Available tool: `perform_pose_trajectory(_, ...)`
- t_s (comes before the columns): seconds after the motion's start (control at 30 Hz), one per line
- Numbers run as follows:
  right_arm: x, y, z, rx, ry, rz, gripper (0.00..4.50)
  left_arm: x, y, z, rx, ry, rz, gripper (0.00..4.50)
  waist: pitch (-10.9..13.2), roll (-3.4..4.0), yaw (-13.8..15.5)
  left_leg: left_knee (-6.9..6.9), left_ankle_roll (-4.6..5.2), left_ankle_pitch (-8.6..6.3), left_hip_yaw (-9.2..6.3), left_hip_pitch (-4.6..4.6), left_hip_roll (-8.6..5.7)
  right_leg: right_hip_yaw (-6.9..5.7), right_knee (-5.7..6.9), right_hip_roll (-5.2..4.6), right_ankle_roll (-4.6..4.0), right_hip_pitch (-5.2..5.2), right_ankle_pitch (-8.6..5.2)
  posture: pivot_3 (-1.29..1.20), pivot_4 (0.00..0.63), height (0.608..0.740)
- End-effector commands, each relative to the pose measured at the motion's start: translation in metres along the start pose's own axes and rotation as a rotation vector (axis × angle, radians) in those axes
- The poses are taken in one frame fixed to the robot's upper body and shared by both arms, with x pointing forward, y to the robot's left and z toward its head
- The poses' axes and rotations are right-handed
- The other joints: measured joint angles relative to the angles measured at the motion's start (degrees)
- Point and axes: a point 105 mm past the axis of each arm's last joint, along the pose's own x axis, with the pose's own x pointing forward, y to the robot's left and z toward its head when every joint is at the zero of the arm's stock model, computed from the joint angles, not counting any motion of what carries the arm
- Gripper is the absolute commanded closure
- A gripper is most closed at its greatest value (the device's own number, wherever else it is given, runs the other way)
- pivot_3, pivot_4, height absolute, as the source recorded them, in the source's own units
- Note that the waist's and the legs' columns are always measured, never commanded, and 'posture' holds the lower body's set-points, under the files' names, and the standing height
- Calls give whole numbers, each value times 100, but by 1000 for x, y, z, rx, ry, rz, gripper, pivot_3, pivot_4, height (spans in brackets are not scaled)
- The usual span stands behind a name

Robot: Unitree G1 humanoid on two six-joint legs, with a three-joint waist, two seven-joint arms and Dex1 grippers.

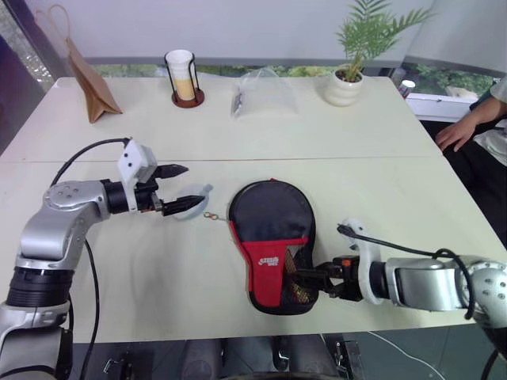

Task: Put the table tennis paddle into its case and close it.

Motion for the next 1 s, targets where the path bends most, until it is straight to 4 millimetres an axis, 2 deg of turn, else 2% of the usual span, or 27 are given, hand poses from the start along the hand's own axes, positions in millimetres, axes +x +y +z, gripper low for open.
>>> perform_pose_trajectory(0.03,-21,-19,23,-120,-26,-52,89,-3,-2,9,69,8,-31,20,3,4,1,1,0,0,2,-2,-1,1,0,-1,0,-2,0,0,150,740)
perform_pose_trajectory(0.27,-51,-51,67,-478,-49,-173,89,-6,5,7,148,58,-28,20,9,14,-10,-14,0,0,4,-5,4,1,-2,4,-1,-21,-1,0,150,740)
perform_pose_trajectory(0.37,-52,-41,93,-621,-140,-116,89,-7,7,4,173,76,-26,20,13,20,-28,-18,0,0,7,-9,7,2,-1,8,-2,-29,-1,0,150,740)
perform_pose_trajectory(0.43,-44,-21,116,-779,-248,-37,89,-6,7,5,175,74,-25,20,15,23,-73,-18,0,0,13,-9,7,7,1,11,-1,-34,-1,0,150,740)
perform_pose_trajectory(0.53,-21,-1,127,-901,-322,71,89,-9,11,6,175,74,-10,20,15,23,-117,-17,0,0,23,-9,12,10,5,24,1,-34,1,0,150,740)
perform_pose_trajectory(0.67,15,15,128,-963,-344,170,89,-17,13,3,181,107,3,20,17,25,-140,-18,0,1,26,-12,14,9,11,29,17,-36,10,0,150,740)
perform_pose_trajectory(0.83,48,31,125,-1012,-350,245,89,-23,14,-4,177,140,8,20,19,28,-138,-16,-1,2,32,-13,14,9,14,28,20,-36,12,0,150,740)
perform_pose_trajectory(1.0,71,41,121,-1009,-355,288,89,-25,14,-7,163,147,5,20,18,27,-137,-11,-3,3,29,-12,15,8,21,28,18,-34,11,0,150,740)
